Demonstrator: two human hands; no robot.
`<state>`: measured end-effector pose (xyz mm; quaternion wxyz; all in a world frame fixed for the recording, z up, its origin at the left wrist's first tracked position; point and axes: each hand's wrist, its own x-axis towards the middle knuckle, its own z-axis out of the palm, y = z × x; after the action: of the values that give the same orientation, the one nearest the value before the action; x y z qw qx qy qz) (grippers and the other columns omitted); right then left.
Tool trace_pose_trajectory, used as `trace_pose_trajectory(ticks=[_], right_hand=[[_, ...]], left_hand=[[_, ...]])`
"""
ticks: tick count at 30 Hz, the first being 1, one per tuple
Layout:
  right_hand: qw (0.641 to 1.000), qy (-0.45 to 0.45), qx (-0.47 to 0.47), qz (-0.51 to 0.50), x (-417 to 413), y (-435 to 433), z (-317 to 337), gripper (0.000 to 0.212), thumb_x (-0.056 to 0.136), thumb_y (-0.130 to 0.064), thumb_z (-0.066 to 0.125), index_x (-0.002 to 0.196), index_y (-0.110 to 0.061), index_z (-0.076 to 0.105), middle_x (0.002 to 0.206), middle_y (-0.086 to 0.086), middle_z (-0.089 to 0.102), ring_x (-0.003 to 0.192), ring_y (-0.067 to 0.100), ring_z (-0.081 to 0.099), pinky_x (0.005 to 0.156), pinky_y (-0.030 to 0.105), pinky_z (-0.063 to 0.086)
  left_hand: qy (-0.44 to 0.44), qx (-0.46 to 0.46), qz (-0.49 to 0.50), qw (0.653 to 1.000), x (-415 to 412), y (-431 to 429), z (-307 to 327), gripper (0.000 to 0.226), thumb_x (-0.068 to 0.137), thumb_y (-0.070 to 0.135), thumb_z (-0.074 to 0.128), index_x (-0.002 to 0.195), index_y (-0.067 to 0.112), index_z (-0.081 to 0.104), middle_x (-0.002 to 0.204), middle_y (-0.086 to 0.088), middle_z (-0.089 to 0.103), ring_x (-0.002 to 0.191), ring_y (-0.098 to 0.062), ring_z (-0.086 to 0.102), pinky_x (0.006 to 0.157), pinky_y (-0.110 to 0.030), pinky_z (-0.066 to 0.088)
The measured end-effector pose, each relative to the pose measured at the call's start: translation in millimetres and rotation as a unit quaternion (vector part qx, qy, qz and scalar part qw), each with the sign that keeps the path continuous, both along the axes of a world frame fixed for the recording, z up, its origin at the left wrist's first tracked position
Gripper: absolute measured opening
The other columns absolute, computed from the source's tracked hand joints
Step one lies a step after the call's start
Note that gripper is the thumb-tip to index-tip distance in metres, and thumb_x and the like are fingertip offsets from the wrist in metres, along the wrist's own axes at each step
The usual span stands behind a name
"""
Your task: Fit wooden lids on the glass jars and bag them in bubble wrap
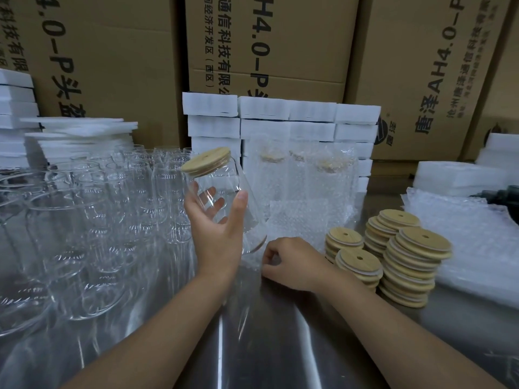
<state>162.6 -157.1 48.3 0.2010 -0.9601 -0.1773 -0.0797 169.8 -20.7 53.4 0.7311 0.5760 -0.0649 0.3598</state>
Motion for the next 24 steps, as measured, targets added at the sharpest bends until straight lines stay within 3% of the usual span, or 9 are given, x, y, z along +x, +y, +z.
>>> trace_pose_trajectory(ticks=[3,5,7,9,13,16,18,20,24], right_hand=[[0.991,0.057,0.113,-0.041,0.1,-0.6,3.2,0.013,0.081,-0.024,0.065,0.075,-0.013,0.065,0.058,-0.009,0.057,0.045,0.003,0.053,0.044,0.018,0.044],[0.985,0.064,0.147,-0.062,1.1,-2.0,4.6,0.021,0.081,-0.022,0.064,0.074,-0.003,0.067,0.051,-0.006,0.057,0.039,0.002,0.051,0.046,0.020,0.046],[0.979,0.065,0.177,-0.078,1.5,-2.9,6.1,0.027,0.082,-0.022,0.063,0.072,0.003,0.064,0.054,-0.001,0.056,0.045,0.005,0.051,0.048,0.016,0.043],[0.963,0.086,0.234,-0.106,2.7,-3.4,7.8,0.023,0.083,-0.023,0.062,0.069,-0.005,0.064,0.059,0.001,0.057,0.051,0.009,0.053,0.045,0.013,0.042],[0.912,0.133,0.363,-0.139,3.6,-0.9,11.8,0.012,0.078,-0.021,0.063,0.070,-0.013,0.059,0.066,0.012,0.049,0.058,0.020,0.048,0.055,0.026,0.038],[0.922,0.116,0.343,-0.138,2.8,-1.4,13.0,0.014,0.077,-0.023,0.068,0.069,-0.013,0.064,0.065,0.005,0.054,0.061,0.018,0.052,0.057,0.024,0.041],[0.935,0.111,0.310,-0.131,2.6,-1.6,13.1,0.014,0.078,-0.025,0.070,0.070,-0.014,0.071,0.067,-0.003,0.064,0.065,0.010,0.060,0.057,0.019,0.046],[0.936,0.124,0.304,-0.129,2.5,-0.9,13.1,0.013,0.078,-0.026,0.070,0.071,-0.016,0.071,0.068,-0.006,0.065,0.065,0.005,0.060,0.051,0.014,0.044],[0.894,0.149,0.398,-0.140,1.8,0.9,17.7,0.013,0.080,-0.020,0.061,0.069,-0.012,0.061,0.067,0.007,0.055,0.060,0.017,0.052,0.055,0.020,0.039]], left_hand=[[0.001,-0.002,-0.002,1.000,-0.5,0.4,0.3,0.076,0.083,0.037,0.071,0.144,0.026,0.027,0.132,0.002,0.048,0.099,0.023,0.051,0.071,0.000,0.043],[0.004,-0.005,-0.004,1.000,-1.1,0.3,0.4,0.077,0.081,0.041,0.071,0.143,0.028,0.027,0.130,0.005,0.049,0.104,0.017,0.053,0.070,0.000,0.044],[0.003,-0.011,-0.005,1.000,-1.5,0.2,0.5,0.077,0.080,0.041,0.071,0.143,0.027,0.028,0.129,0.005,0.050,0.109,0.009,0.054,0.070,-0.001,0.044],[0.001,-0.013,-0.009,1.000,-2.5,-0.3,0.8,0.075,0.081,0.040,0.071,0.143,0.027,0.029,0.127,0.006,0.051,0.112,0.004,0.055,0.071,-0.002,0.044],[0.002,-0.004,-0.010,1.000,-5.2,-1.3,1.7,0.073,0.081,0.038,0.071,0.140,0.027,0.030,0.125,0.010,0.050,0.102,0.017,0.055,0.072,0.000,0.043],[0.008,0.015,-0.012,1.000,-6.6,-1.8,1.7,0.064,0.083,0.033,0.071,0.133,0.032,0.031,0.131,0.004,0.051,0.111,0.005,0.057,0.075,-0.006,0.045],[0.010,0.021,-0.015,1.000,-7.8,-2.5,1.9,0.067,0.081,0.036,0.070,0.136,0.030,0.031,0.135,0.001,0.050,0.117,-0.008,0.057,0.077,-0.008,0.047],[0.009,0.024,-0.017,1.000,-9.7,-3.4,3.0,0.077,0.077,0.044,0.069,0.141,0.026,0.030,0.136,-0.001,0.050,0.119,-0.011,0.057,0.080,-0.008,0.047],[0.014,0.036,-0.020,0.999,-13.6,-3.7,4.9,0.092,0.066,0.051,0.069,0.144,0.022,0.029,0.136,0.001,0.049,0.120,-0.012,0.054,0.100,-0.034,0.047]])
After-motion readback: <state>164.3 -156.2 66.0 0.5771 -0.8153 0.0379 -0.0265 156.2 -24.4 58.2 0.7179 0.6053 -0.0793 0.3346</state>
